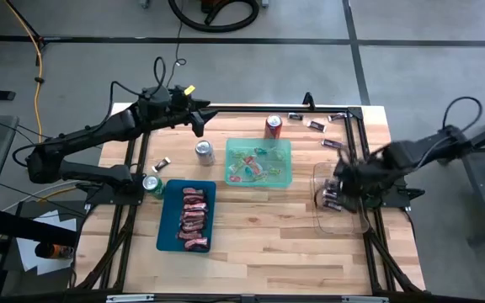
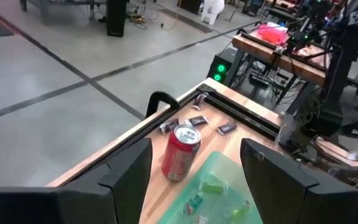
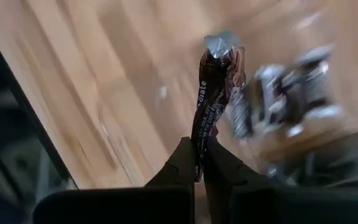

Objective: Organize candy in baskets
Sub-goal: Put the white brown chocolate into the transparent bin

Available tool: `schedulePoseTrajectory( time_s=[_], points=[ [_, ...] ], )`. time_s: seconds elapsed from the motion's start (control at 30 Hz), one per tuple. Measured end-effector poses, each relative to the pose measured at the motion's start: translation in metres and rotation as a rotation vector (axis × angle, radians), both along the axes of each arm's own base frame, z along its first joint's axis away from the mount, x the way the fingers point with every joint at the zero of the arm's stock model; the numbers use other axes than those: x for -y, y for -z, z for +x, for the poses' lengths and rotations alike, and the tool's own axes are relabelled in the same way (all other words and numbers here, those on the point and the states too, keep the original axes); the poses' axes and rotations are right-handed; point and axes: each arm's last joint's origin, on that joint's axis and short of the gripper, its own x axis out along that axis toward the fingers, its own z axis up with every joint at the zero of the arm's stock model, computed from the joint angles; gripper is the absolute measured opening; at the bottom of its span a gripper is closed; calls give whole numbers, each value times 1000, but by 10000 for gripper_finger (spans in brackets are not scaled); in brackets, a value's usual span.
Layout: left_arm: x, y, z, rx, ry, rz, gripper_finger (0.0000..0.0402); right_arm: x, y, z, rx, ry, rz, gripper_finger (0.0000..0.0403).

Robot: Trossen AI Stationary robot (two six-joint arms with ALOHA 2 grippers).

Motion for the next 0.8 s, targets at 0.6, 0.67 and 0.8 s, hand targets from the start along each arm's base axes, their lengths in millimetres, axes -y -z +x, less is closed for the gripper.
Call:
schedulePoseTrajectory(
  time_s=[0.6, 0.67, 0.8],
  points=[
    [-2, -1, -1, 3, -36, 9, 232, -13, 119, -8, -114, -291, 53, 0],
    [-2, -1, -1, 3, -37, 9, 232, -13, 124, -9, -128, -292, 47, 0],
    [-2, -1, -1, 1, -38, 7, 232, -14, 130, -7, -160, -327, 27, 0]
  ],
)
